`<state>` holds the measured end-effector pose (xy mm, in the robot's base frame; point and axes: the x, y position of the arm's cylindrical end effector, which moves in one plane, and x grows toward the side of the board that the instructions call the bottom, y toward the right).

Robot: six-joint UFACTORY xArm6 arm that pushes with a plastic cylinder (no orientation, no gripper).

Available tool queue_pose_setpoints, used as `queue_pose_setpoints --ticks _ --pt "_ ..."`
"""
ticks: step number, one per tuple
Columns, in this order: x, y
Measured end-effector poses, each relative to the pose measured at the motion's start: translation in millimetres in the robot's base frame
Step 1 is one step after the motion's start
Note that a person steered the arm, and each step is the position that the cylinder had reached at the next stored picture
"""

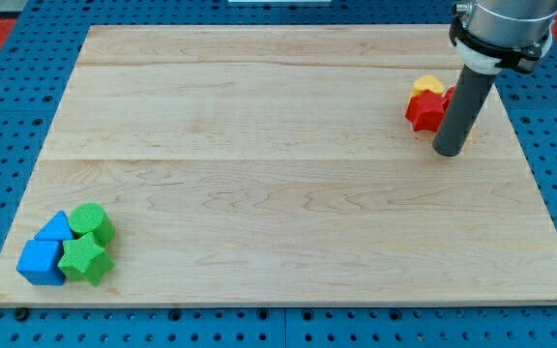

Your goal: Push the blue cube away from the blue triangle

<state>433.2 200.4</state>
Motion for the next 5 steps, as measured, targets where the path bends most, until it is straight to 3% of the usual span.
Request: queue_pose_setpoints --ticks 2,3,5 --pt "-3 17" --pt "-4 -22" --pt "-25 -179"
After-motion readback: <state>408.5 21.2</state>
